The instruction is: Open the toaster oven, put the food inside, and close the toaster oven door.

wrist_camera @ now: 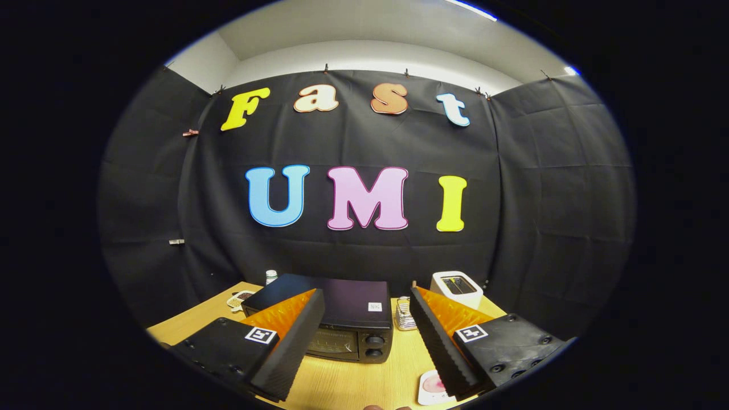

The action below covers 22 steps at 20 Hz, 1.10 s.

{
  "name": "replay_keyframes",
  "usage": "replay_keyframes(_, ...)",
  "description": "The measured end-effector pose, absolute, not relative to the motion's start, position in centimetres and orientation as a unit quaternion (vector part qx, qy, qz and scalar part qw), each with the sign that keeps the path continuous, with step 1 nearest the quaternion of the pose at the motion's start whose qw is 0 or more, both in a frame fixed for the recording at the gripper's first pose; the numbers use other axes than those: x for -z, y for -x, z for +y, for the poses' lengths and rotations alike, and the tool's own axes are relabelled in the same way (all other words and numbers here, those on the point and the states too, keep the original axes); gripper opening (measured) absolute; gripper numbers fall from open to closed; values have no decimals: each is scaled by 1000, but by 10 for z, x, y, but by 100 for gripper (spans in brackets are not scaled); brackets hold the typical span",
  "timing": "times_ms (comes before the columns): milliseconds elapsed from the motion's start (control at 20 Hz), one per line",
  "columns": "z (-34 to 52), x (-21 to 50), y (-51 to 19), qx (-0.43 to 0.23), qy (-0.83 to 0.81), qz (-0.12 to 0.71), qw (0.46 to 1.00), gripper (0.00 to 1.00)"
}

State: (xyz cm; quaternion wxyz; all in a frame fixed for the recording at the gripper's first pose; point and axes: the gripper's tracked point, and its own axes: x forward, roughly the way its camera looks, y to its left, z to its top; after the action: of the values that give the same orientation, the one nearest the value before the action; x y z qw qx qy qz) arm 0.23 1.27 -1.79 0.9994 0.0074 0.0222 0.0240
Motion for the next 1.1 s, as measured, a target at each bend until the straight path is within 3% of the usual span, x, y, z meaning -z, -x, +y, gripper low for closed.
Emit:
replay_keyframes(600, 39, 28, -32, -33, -13, 37, 999, 98)
replay_keyframes(1100, 107, 80, -77, -36, -31, 92, 995, 98)
